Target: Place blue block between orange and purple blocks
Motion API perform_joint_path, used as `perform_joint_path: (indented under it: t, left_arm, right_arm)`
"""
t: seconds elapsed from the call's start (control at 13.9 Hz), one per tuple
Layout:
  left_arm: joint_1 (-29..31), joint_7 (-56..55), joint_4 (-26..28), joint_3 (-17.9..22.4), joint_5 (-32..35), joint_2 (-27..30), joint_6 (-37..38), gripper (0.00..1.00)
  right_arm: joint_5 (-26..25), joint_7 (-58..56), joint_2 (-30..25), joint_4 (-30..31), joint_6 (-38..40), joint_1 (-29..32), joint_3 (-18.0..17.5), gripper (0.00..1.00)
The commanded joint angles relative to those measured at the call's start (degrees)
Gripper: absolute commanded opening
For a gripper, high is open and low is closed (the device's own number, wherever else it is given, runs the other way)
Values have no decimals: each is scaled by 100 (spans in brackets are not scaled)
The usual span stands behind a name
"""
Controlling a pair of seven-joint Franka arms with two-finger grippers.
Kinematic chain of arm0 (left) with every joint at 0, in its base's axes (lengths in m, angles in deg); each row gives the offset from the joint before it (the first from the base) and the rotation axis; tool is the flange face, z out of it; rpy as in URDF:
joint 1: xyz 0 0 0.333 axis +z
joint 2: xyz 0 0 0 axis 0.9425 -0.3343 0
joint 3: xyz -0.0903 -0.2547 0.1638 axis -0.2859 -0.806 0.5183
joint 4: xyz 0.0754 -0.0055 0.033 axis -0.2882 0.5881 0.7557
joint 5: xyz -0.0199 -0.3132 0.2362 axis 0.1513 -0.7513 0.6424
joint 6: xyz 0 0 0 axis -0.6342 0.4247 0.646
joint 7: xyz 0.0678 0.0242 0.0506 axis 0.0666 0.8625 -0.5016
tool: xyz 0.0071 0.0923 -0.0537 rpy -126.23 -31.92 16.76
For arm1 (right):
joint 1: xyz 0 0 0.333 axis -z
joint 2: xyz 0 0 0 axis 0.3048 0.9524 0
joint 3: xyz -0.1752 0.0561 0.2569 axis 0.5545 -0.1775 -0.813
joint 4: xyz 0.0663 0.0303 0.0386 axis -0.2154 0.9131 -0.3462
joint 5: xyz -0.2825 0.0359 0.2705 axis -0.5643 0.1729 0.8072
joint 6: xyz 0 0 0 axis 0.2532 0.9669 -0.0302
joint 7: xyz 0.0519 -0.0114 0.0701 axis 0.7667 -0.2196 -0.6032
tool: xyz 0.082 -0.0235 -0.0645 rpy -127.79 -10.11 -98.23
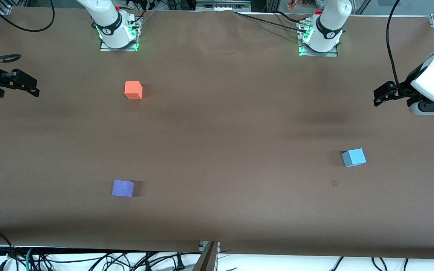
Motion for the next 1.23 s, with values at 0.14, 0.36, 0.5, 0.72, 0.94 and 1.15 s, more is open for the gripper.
perform_joint_path:
  t: [0.14, 0.36, 0.5, 0.72, 0.94, 1.15]
  left_arm:
    - [4, -32, -153, 36, -115, -70, 40, 100]
    - [4, -32, -153, 44, -115, -70, 40, 100]
    - [-22, -23, -162, 18, -45, -139, 31, 100]
    - [-13, -14, -276, 9, -44, -193, 31, 100]
    - [-22, -23, -285, 0, -44, -193, 31, 100]
    - [-13, -23, -276, 0, -53, -193, 31, 100]
  right_arm:
    - [104, -95, 51, -121, 12, 51, -6, 100]
    - [104, -95, 60, -121, 12, 51, 3, 100]
    - [104, -95, 60, -121, 12, 51, 3, 100]
    - [113, -95, 60, -121, 12, 51, 3, 100]
    - [104, -86, 60, -121, 12, 51, -6, 100]
    - [113, -95, 60, -121, 12, 51, 3, 100]
